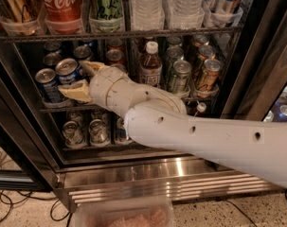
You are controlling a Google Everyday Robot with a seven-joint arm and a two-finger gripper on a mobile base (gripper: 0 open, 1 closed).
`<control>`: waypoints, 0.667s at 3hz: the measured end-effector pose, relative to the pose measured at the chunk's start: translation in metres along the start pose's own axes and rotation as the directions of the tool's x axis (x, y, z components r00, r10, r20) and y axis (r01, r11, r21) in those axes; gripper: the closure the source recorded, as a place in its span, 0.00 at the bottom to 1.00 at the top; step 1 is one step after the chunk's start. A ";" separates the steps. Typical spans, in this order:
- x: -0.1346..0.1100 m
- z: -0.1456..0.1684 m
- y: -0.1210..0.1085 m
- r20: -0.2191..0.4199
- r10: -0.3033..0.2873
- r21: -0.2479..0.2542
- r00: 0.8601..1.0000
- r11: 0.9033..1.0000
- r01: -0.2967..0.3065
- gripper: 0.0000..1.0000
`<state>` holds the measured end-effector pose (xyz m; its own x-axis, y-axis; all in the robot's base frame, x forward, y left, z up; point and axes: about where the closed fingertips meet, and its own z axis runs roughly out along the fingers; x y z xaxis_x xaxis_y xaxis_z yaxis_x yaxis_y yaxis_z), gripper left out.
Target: Pick pepsi can from middle shelf of fridge
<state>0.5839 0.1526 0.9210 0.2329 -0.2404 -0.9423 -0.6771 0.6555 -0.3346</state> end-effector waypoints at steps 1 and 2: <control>-0.001 -0.013 0.013 -0.016 0.030 -0.039 0.999 0.999 -0.031 1.00; 0.000 -0.024 0.030 -0.035 0.054 -0.088 0.998 0.995 -0.057 1.00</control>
Offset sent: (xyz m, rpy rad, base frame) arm -0.0648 -0.0425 -0.0063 -0.0124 0.1393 0.1460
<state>0.5468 0.1545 0.9114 0.1714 -0.2290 -0.9582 -0.7479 0.6029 -0.2778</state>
